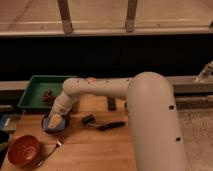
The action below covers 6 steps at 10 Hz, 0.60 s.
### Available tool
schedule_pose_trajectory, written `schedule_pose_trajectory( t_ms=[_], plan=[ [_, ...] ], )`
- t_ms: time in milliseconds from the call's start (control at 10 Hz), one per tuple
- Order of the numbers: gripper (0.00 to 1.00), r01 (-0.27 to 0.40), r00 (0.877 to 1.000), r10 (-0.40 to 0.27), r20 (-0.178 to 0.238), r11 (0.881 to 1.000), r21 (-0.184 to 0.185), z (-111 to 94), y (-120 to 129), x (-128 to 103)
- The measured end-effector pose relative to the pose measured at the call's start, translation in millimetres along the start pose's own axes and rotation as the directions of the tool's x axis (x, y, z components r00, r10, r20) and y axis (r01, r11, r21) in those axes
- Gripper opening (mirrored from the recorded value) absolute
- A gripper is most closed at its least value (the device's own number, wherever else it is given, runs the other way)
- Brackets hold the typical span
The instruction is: Wipe purple bowl with sponge
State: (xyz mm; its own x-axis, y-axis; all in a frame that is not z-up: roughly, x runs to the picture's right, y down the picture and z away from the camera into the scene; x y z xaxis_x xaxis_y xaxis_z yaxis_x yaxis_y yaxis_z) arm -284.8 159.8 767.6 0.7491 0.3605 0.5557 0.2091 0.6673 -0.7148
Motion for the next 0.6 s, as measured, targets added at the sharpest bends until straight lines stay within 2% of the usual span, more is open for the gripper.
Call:
schedule_pose_trajectory(
  t_ms=[300,600],
  plan=[
    [0.00,-0.014,1.000,0.015,-0.016,1.000,0.027,-9,-22,4],
    [0.00,0.010,1.000,-0.010,-0.005,1.000,0.026,0,-47,-10]
  ],
)
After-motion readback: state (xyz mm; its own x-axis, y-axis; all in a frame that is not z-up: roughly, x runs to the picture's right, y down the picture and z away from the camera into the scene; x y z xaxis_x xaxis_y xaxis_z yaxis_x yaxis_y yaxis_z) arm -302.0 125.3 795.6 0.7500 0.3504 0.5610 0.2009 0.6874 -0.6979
